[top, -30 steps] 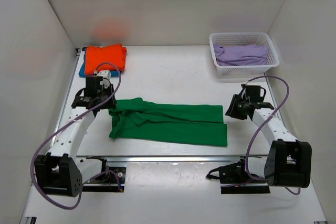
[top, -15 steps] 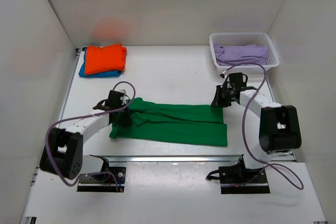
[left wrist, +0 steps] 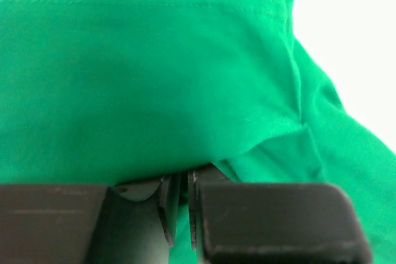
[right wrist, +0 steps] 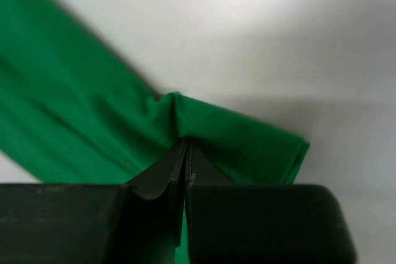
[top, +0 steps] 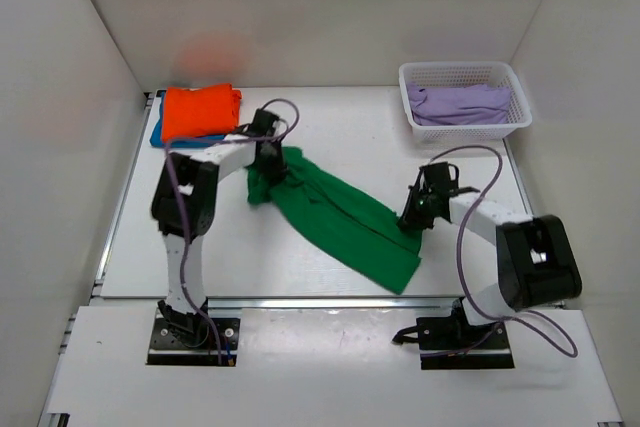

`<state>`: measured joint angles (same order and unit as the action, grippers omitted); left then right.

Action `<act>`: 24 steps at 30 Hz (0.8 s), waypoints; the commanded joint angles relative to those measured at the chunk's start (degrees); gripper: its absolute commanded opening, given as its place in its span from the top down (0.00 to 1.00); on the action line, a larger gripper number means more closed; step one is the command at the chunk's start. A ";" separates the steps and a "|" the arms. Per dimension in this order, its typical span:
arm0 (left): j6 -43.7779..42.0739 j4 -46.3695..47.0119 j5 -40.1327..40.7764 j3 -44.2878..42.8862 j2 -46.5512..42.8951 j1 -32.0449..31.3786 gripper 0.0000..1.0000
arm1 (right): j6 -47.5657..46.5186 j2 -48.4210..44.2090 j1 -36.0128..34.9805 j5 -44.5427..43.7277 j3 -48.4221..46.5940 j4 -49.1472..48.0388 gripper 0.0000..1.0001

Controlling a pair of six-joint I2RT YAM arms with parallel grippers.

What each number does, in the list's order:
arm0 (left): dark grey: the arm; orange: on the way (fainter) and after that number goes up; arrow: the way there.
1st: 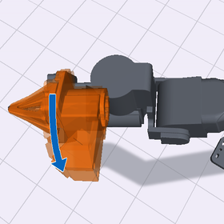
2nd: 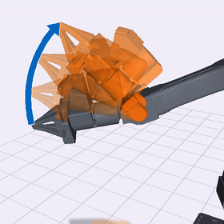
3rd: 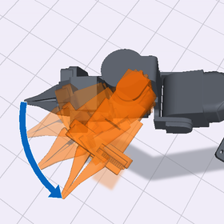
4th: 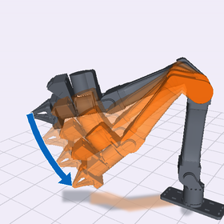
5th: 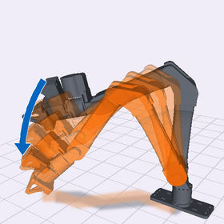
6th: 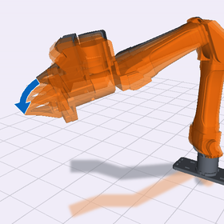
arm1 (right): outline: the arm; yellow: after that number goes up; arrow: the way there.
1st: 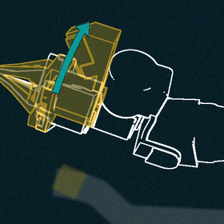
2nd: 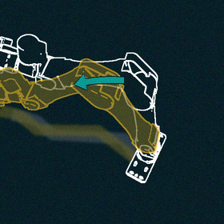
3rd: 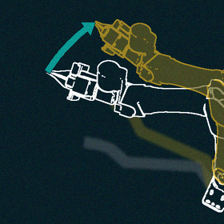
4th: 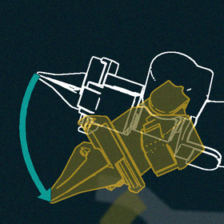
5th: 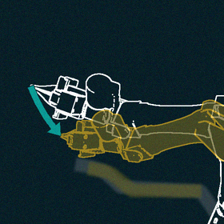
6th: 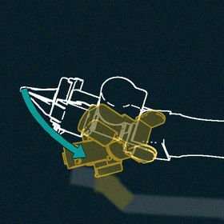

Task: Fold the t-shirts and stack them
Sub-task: Rotate the tshirt 90 degrees

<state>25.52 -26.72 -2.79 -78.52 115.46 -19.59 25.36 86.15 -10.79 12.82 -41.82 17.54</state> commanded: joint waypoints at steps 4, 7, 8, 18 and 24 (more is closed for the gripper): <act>-6.00 -22.80 -1.17 -44.25 26.86 -3.61 0.83 | 18.04 -6.87 -14.33 -0.07 8.95 -0.66 1.00; -6.71 -34.24 -2.66 -73.24 41.02 -4.40 0.84 | 22.43 -6.52 -21.54 0.28 9.74 -2.59 1.00; -6.45 -35.67 -3.97 -80.75 45.08 -4.23 0.84 | 22.88 -6.61 -22.25 0.80 10.79 -3.38 1.00; -5.48 -22.22 -9.76 -64.96 34.57 0.43 0.65 | 15.44 -1.60 -21.38 9.93 11.78 -13.41 1.00; -7.14 -30.41 -15.84 -75.74 29.15 0.52 0.56 | 8.66 -4.40 -22.44 9.43 3.61 -7.72 1.00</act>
<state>20.10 -53.65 -14.09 -151.33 153.32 -18.57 40.01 83.15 -32.69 23.79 -33.58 6.31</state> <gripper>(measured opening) 0.425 0.001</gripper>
